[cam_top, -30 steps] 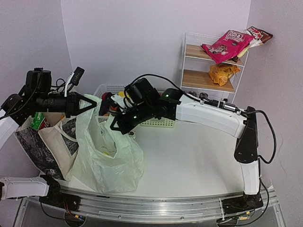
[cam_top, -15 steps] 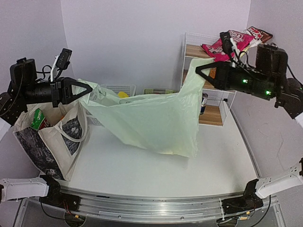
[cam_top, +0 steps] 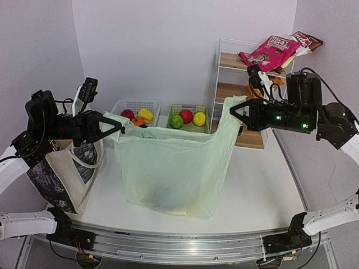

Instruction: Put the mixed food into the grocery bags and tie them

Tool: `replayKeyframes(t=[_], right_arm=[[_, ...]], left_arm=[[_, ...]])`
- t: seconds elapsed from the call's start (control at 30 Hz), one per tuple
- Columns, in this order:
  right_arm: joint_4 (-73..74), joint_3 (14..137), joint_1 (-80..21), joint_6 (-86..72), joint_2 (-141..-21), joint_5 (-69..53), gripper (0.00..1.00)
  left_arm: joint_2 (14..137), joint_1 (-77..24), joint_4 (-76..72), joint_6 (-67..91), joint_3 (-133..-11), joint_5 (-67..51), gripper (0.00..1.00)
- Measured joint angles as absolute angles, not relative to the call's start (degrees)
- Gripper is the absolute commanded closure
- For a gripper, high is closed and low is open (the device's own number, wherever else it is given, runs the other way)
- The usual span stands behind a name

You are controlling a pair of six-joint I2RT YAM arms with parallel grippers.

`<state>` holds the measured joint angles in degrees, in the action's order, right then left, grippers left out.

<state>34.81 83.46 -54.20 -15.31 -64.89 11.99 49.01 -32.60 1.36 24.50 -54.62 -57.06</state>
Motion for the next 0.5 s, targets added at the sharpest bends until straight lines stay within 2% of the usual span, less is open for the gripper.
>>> replayKeyframes(t=[0.13,0.33,0.5], right_arm=[[35.2,86.7,-51.8,-10.7,-66.8,4.8,1.00],[33.9,94.5,-40.3,-9.5,-75.0,-10.8,1.00],[33.2,93.7,-35.1,-10.4,-78.4,-20.8,1.00]], left_arm=[[48.7,-34.8,-1.5,23.9,-55.4,-56.5,1.00],[52.0,-34.7,-2.9,22.3,-61.1,-54.0,1.00],[52.6,-34.7,-3.5,21.6,-60.7,-51.4,0.99]])
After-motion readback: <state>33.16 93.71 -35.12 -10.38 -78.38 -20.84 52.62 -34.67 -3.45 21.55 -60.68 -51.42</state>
